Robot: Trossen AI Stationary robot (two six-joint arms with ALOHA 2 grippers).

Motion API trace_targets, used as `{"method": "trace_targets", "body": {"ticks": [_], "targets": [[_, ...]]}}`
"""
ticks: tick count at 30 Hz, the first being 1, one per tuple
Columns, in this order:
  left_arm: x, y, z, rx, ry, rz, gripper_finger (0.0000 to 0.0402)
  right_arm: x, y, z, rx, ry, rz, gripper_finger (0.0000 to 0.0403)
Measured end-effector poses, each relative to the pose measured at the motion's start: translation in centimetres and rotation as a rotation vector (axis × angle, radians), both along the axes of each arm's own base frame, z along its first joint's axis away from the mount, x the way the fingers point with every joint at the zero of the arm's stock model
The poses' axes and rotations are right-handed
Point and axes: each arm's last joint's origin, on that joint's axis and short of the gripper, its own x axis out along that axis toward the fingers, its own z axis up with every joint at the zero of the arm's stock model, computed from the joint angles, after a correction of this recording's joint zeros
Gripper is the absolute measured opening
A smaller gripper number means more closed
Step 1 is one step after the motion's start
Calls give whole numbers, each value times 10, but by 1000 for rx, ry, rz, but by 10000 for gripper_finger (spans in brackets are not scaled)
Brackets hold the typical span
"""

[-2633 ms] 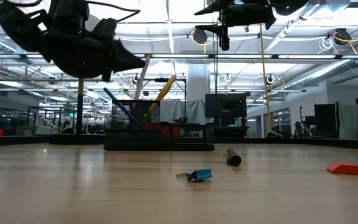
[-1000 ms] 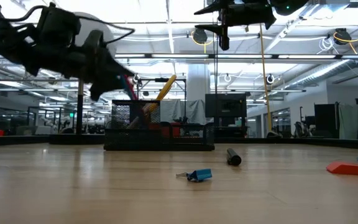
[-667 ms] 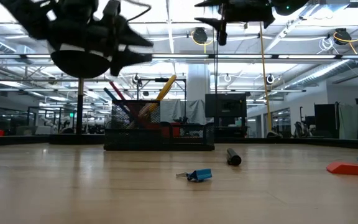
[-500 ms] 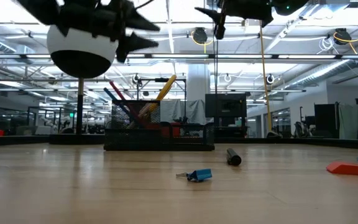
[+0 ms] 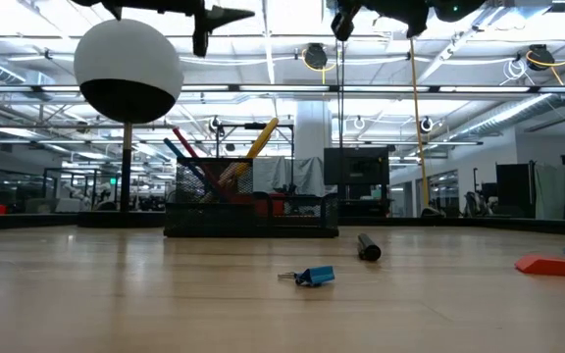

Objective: Pick and place office supplies into organizer
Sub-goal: Put the black pen into the black organizer

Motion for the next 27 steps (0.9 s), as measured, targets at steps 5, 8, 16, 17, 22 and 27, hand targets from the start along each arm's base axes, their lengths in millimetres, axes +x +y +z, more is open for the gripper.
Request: {"method": "trace_targets", "body": {"ticks": [5,8,16,17,22,27], "targets": [[-16,9,13,-86,-63,50,154,7,15,1,-65,-36,45,144],[-29,13,21,-114,-103,83,154,11,23,-1,-96,-42,72,144],[-55,12,40,-106,-194,123,154,21,37,-7,-174,-4,34,144],[-57,12,41,-104,-201,126,154,22,39,-5,-191,7,7,144],[-64,10,46,-97,-222,136,154,25,47,13,-372,44,-168,144],[-66,9,47,-90,-227,137,154,24,64,28,-566,60,-148,143]]}}
